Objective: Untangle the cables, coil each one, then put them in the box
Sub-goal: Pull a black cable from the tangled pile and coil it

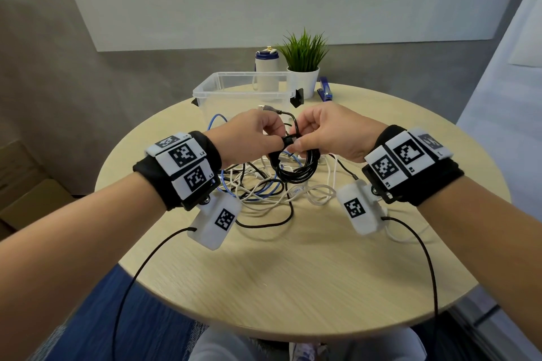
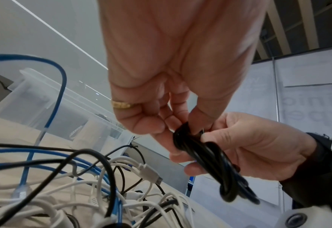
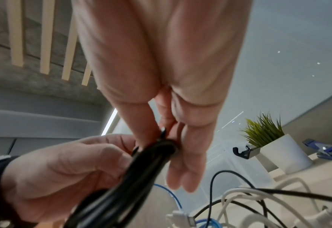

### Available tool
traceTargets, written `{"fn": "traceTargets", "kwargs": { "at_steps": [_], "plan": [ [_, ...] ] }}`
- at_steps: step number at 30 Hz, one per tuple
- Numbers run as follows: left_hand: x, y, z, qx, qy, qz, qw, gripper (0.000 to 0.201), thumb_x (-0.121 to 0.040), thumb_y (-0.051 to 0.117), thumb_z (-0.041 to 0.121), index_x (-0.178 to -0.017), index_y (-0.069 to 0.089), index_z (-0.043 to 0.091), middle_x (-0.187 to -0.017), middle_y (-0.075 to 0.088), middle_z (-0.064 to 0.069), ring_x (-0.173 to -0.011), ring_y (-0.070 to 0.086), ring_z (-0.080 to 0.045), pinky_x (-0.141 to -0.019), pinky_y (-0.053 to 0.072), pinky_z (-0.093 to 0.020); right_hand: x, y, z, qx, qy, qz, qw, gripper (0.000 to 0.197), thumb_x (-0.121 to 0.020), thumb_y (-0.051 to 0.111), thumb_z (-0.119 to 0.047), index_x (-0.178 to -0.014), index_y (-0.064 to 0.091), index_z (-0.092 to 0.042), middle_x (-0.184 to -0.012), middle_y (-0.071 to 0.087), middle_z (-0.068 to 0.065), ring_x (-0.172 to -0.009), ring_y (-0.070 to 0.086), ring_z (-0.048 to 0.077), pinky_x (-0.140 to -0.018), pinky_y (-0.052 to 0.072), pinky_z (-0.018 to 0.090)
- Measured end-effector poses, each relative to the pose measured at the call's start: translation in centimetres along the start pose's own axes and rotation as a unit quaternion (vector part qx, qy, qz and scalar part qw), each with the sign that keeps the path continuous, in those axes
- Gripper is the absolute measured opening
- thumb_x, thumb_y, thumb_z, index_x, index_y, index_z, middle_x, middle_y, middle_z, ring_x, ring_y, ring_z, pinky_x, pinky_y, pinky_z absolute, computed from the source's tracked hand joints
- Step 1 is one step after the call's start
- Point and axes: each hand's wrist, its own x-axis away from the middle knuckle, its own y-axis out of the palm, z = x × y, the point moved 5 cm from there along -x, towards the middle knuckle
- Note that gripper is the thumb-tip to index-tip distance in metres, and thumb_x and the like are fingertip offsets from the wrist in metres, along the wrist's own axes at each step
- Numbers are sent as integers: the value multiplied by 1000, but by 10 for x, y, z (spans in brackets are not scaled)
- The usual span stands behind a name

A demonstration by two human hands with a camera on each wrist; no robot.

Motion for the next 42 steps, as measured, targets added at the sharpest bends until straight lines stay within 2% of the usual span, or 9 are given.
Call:
{"fn": "traceTargets", "kwargs": {
  "at_steps": [3,6,12,17,20,23,28,36,42],
  "plan": [
    [-1,-1,-3,19,-12,-2,1000,9,-83,60,11,-77,58,17,-76,60,-6,-61,45,-15,-59,37,-26,1,-4,-2,5,-9,40,999,23,-72,75,6,-78,62,-11,-74,66,13,-67,62,23,-50,48,21],
    [-3,-2,-2,17,-5,14,1000,13,-83,57,11,-75,54,21,-82,66,-13,-69,56,-25,-63,44,-35,0,-5,-5,14,-27,72,997,24,-69,75,6,-76,61,-12,-82,69,25,-71,65,28,-58,52,30],
    [-4,-2,-3,13,-6,54,998,12,-89,52,8,-85,51,18,-69,68,1,-52,60,-3,-48,41,-20,4,-4,-9,-8,-29,76,997,25,-73,70,8,-86,61,-11,-82,70,23,-66,65,25,-50,50,23],
    [-6,-5,-9,58,-25,45,997,4,-89,63,16,-87,61,13,-75,71,-8,-67,65,-18,-70,54,-36,1,-7,-3,-33,-37,106,993,24,-70,73,10,-79,63,-10,-72,68,17,-64,65,25,-58,55,32],
    [-3,-6,-8,76,-19,36,996,21,-77,76,26,-85,64,11,-78,72,-14,-66,62,-20,-74,54,-43,0,-10,0,-80,-42,130,987,20,-72,73,10,-78,63,-6,-70,69,17,-60,67,25,-65,59,40],
    [-2,-8,-8,43,-34,42,998,16,-73,78,18,-81,65,12,-77,72,-11,-64,60,-17,-70,53,-39,2,-5,0,-105,-41,123,986,19,-76,70,11,-78,60,-5,-74,69,22,-65,69,31,-65,60,40],
    [-2,-11,-4,-26,-26,59,998,5,-81,66,16,-80,69,12,-73,70,-7,-61,54,-14,-60,45,-25,4,2,-4,-120,-39,93,988,18,-78,67,11,-81,59,-5,-91,66,34,-84,68,42,-82,54,58],
    [-1,-12,-6,-40,-10,49,998,9,-80,73,25,-87,72,19,-79,69,-6,-63,50,-11,-61,40,-22,0,0,-1,-90,-50,98,990,10,-82,71,-7,-78,63,-11,-81,62,16,-75,61,23,-66,58,39],
    [-1,-14,-6,-34,2,55,998,16,-73,80,31,-83,70,24,-82,70,-5,-68,54,-12,-67,45,-24,-2,-3,-4,-69,-73,114,988,13,-80,74,-11,-74,65,-17,-73,58,5,-63,51,11,-53,45,24]
  ]
}}
